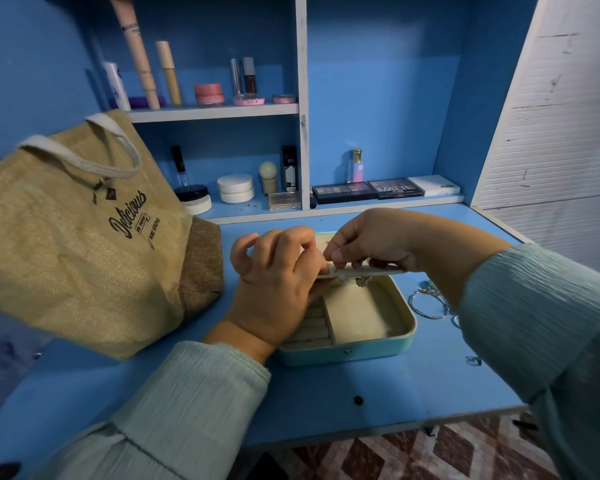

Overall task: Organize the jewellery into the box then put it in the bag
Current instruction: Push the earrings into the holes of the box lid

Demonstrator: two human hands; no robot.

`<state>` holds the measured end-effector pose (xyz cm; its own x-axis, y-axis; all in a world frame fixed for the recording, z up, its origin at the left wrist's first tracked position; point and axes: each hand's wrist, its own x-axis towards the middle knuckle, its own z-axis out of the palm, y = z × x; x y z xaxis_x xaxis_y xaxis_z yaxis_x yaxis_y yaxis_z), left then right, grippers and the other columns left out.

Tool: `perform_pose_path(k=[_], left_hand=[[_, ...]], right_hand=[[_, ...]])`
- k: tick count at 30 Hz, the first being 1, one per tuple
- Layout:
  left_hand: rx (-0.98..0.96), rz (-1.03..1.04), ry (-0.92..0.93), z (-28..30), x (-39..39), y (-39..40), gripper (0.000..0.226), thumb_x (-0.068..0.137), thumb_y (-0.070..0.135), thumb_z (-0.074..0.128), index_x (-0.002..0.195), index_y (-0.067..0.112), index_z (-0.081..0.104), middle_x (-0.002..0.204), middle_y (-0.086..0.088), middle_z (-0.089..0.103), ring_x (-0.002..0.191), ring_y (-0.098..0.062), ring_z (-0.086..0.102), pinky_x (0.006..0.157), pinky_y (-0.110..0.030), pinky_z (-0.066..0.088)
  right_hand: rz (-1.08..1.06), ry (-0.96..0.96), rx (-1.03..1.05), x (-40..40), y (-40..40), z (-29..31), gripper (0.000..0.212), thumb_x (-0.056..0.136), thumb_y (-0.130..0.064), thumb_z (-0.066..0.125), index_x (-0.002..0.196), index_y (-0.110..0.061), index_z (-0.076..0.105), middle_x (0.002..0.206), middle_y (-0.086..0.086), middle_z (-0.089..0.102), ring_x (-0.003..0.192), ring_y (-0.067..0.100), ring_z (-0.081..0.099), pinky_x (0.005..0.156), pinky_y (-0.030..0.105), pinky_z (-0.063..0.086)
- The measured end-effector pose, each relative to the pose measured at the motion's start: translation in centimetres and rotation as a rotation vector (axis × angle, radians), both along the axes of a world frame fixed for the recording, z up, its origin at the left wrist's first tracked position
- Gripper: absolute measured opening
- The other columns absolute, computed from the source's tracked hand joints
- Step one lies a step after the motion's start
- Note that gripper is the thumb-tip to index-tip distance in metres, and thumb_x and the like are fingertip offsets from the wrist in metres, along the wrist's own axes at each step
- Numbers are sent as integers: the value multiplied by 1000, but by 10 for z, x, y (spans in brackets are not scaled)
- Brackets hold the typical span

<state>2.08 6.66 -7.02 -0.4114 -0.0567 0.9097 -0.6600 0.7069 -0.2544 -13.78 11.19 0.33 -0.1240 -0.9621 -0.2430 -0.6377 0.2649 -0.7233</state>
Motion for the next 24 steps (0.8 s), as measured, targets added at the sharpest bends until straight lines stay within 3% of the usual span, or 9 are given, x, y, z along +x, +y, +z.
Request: perform_pose_path(k=[8,12,16,24], left_hand=[[-7,-14,-2,-1,0,0,20,74,40,68,68,22,61,102,2,39,96,-21,38,92,-36,18],[-6,-6,-6,-1,0,0,19,73,39,70,68,23,61,102,3,39,95,-21,38,88,-38,22],[-5,-13,12,-2,0,-1,21,78,41,63,67,23,60,102,4,39,95,-20,38,93,-36,16],[-8,9,5,-3,-1,-1,28,61,28,88,67,21,61,101,3,39,93,-20,39,94,-35,17]], right_hand=[[7,-47,-6,-2,1,-1,20,87,-6,61,76,-20,70,66,-4,62,61,11,48,53,22,37],[13,-46,-13,-3,0,-2,21,86,-5,62,74,-20,70,62,-5,62,59,10,47,52,21,37],[9,-64,-20,-5,1,-4,23,85,-5,63,70,-22,69,62,-2,61,57,10,46,52,21,36],[45,13,-26,-2,2,-2,20,83,-8,66,72,-24,71,71,0,64,61,12,49,59,25,40]])
